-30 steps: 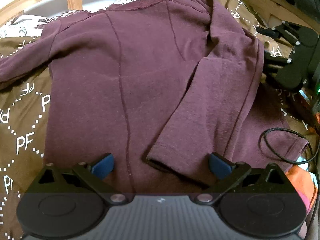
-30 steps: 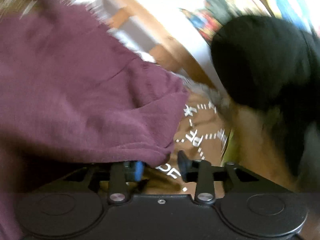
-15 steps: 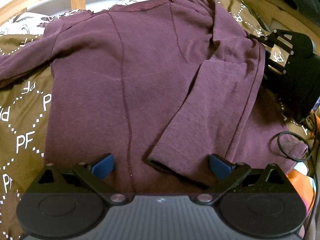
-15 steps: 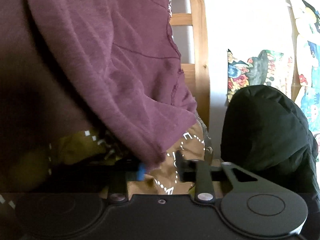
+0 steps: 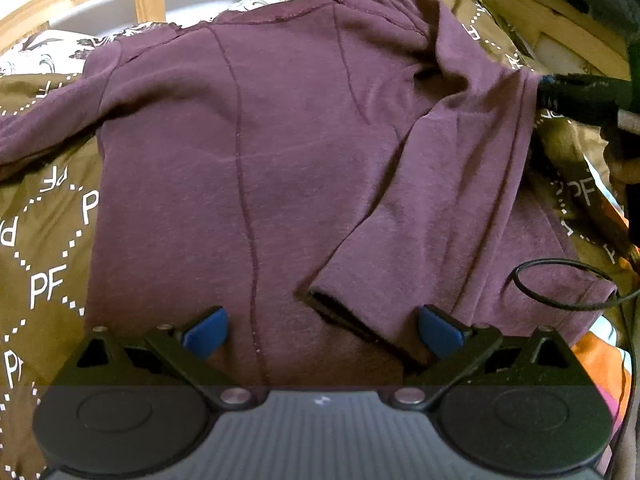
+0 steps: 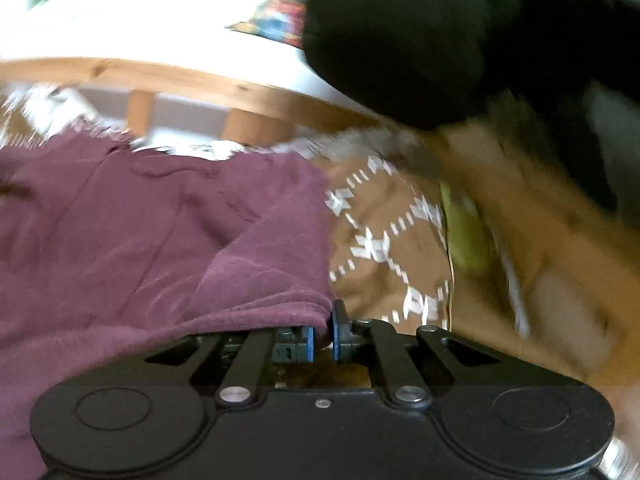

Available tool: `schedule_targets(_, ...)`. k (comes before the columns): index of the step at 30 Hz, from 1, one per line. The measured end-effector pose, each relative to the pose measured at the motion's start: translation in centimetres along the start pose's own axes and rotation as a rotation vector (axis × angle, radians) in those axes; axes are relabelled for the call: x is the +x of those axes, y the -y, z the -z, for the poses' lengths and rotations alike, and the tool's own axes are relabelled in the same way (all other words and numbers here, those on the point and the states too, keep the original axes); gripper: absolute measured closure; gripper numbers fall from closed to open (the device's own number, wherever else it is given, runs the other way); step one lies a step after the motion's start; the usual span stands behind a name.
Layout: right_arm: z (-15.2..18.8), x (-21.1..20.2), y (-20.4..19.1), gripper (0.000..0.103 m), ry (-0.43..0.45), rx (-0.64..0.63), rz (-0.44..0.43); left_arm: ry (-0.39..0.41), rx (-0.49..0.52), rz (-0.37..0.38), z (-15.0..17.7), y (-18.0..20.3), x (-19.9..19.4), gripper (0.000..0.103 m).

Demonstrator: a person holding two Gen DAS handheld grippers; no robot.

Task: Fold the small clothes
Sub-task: 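Lay the sleeve on the shirt and open the right gripper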

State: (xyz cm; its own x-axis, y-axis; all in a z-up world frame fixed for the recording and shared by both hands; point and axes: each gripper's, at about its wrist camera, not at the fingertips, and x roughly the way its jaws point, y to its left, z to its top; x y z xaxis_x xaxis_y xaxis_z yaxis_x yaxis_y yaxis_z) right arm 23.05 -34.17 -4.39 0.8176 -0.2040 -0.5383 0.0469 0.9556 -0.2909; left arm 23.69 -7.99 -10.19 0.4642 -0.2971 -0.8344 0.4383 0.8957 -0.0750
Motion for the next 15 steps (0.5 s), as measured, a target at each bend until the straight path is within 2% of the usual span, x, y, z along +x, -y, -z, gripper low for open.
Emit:
schedule_targets(2,0.7,0.5,-0.7,0.087,-0.017,-0.106,0.032,-0.003,0.009,-0.006,0.0,0.1,0.0,0.001)
schedule_targets(4,1.6,0.6,-2.1,0.079,-0.007,-0.271,0.073,-0.002,0.017,-0.011,0.0,0.3,0.0,0.001)
schedule_targets(5,2.1,0.5,-2.9,0.067,0.018,-0.368,0.106,-0.002,0.019,-0.012,0.0,0.3,0.0,0.001)
schedule_targets(7,3.3,0.7,-4.6,0.053,0.087,-0.593,0.176,-0.003,0.019,-0.012,-0.1,0.3,0.0,0.001)
schedule_targets(9,4.6,1.3,-5.6,0.05,0.137,-0.772,0.205,-0.003,0.019,-0.012,0.0,0.3,0.0,0.001)
schedule_targets(10,5.0,1.7,-5.9,0.05,0.154,-0.836,0.213,-0.003,0.019,-0.012,0.0,0.3,0.0,0.001)
schedule_targets(12,5.2,2.7,-5.9,0.054,0.175,-0.877,0.207,-0.002,0.022,-0.013,0.0,0.3,0.0,0.001)
schedule_targets(14,4.4,3.1,-5.2,0.092,0.178,-0.82,0.166,0.0,0.024,-0.014,0.1,0.4,0.1,0.001)
schedule_targets(15,4.1,3.3,-5.0,0.09,0.178,-0.789,0.17,0.002,0.023,-0.014,0.0,0.4,0.1,0.001)
